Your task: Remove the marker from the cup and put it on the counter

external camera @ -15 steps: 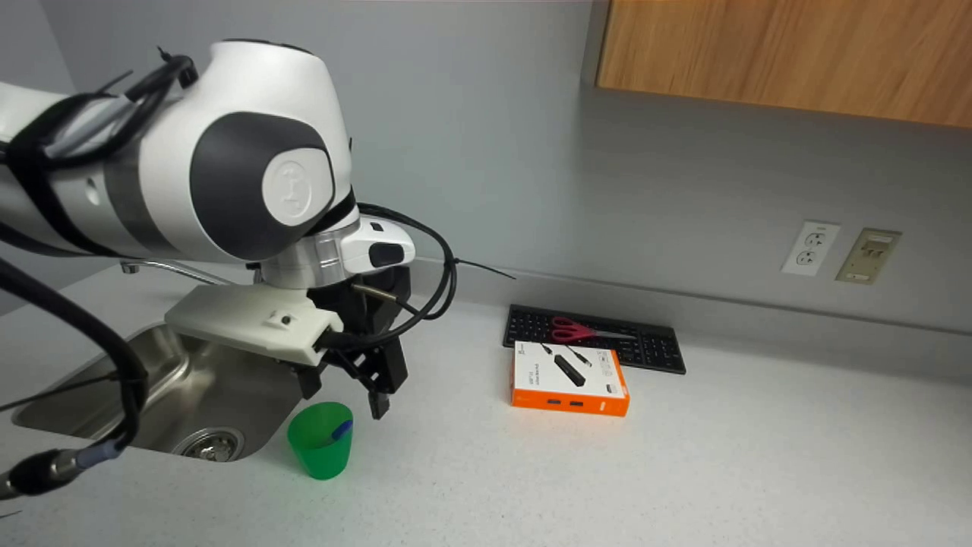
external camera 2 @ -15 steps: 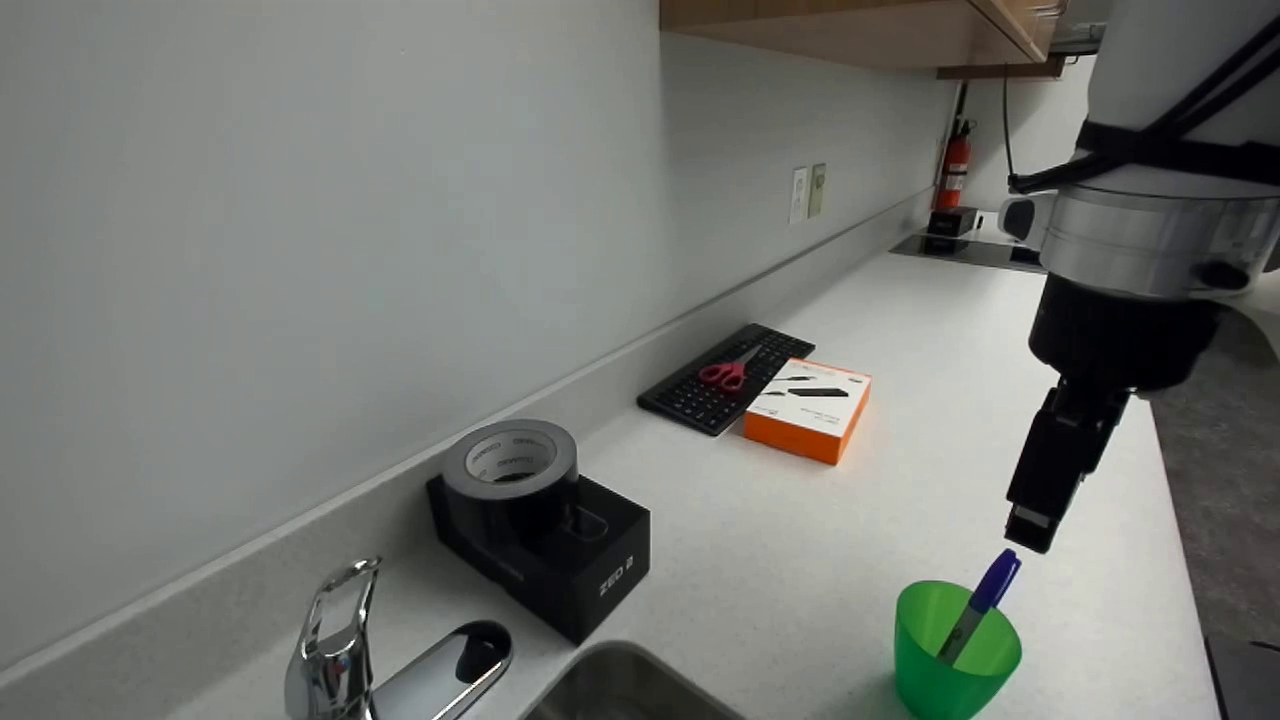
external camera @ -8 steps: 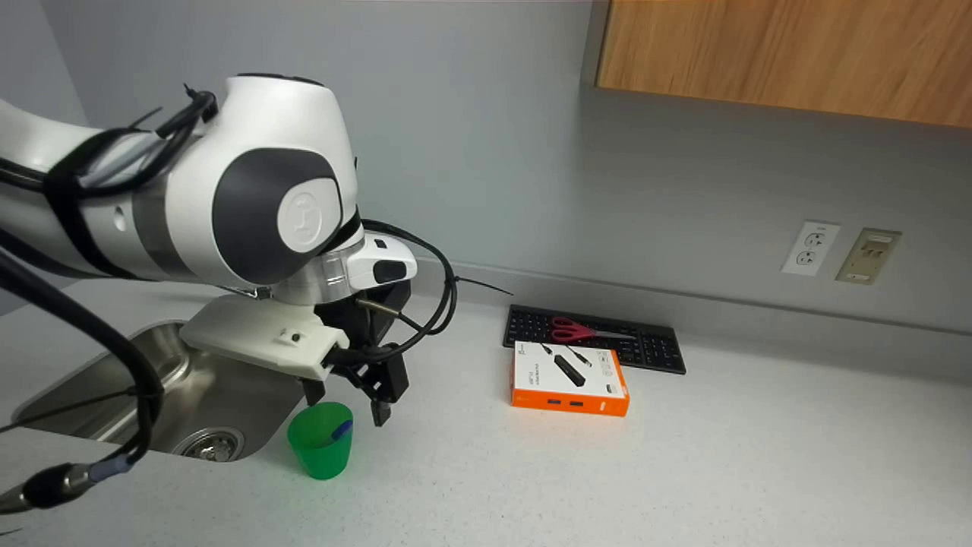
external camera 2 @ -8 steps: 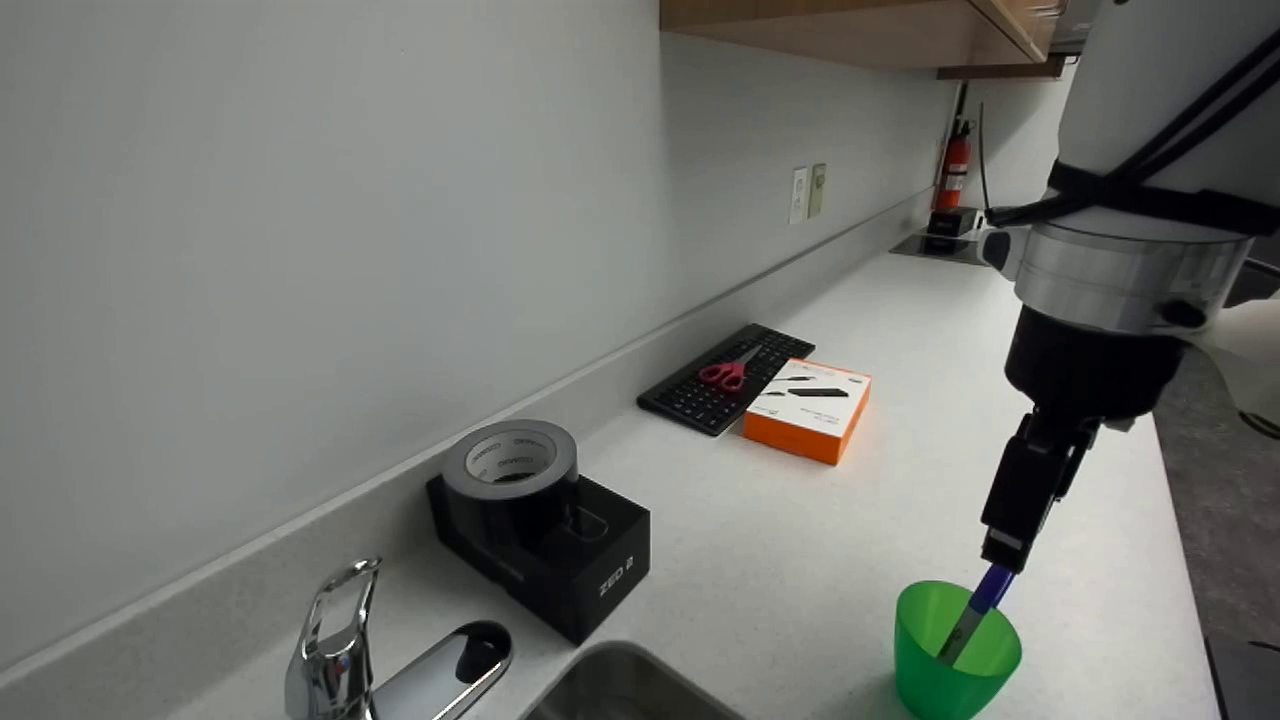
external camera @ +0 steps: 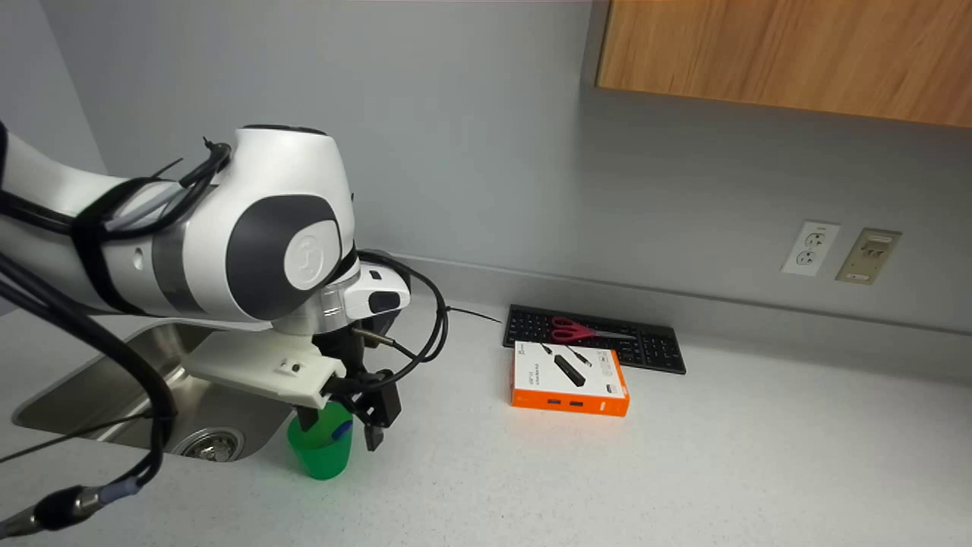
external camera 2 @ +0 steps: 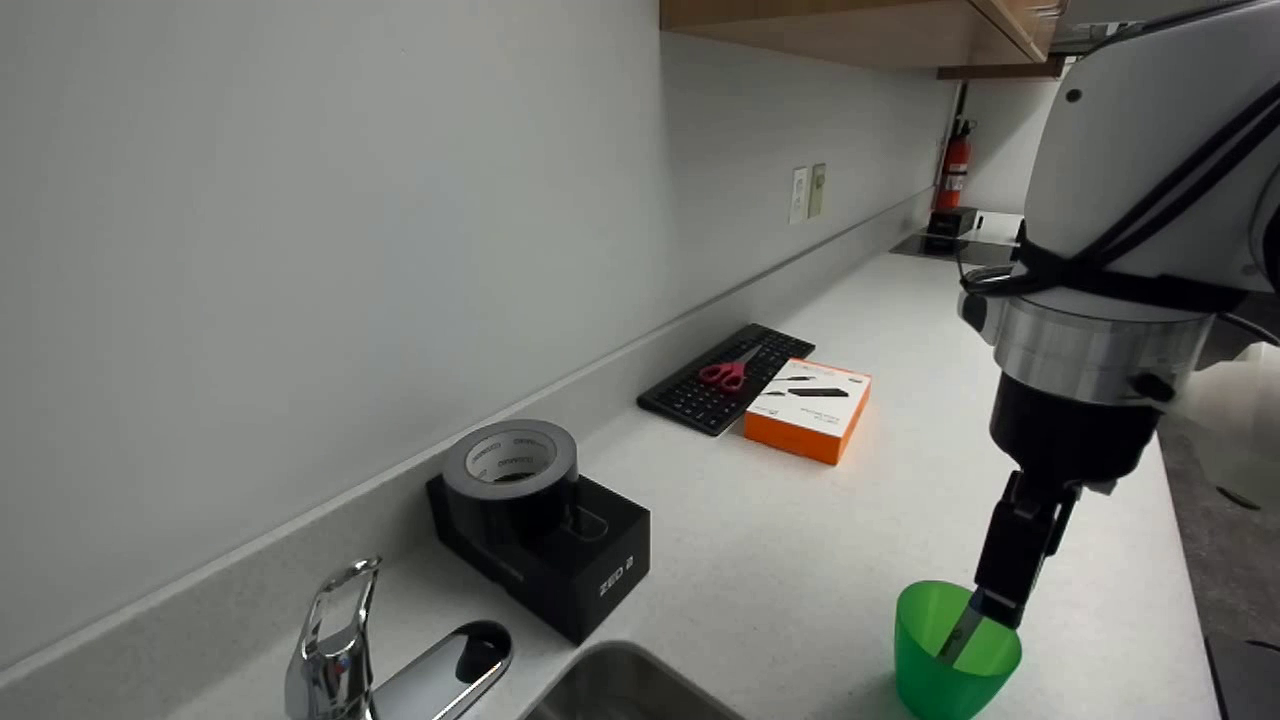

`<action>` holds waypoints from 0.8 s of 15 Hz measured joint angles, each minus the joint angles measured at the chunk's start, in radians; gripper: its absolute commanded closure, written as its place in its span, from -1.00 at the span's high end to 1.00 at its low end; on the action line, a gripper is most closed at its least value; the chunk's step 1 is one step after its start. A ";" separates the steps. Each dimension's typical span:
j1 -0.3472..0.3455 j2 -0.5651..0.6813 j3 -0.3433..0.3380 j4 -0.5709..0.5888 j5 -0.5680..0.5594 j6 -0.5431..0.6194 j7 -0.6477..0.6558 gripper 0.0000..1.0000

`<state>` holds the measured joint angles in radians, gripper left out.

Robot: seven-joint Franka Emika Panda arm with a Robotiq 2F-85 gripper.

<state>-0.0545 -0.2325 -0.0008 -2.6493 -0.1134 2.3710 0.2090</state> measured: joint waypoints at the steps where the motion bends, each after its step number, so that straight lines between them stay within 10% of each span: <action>1: 0.001 0.005 0.002 0.000 0.000 0.006 0.000 1.00; 5: 0.010 0.024 0.009 0.000 0.007 0.038 0.000 1.00; 12: 0.016 0.043 0.020 0.000 0.009 0.068 0.000 -0.30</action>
<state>-0.0390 -0.1892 0.0195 -2.6495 -0.1049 2.4392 0.2089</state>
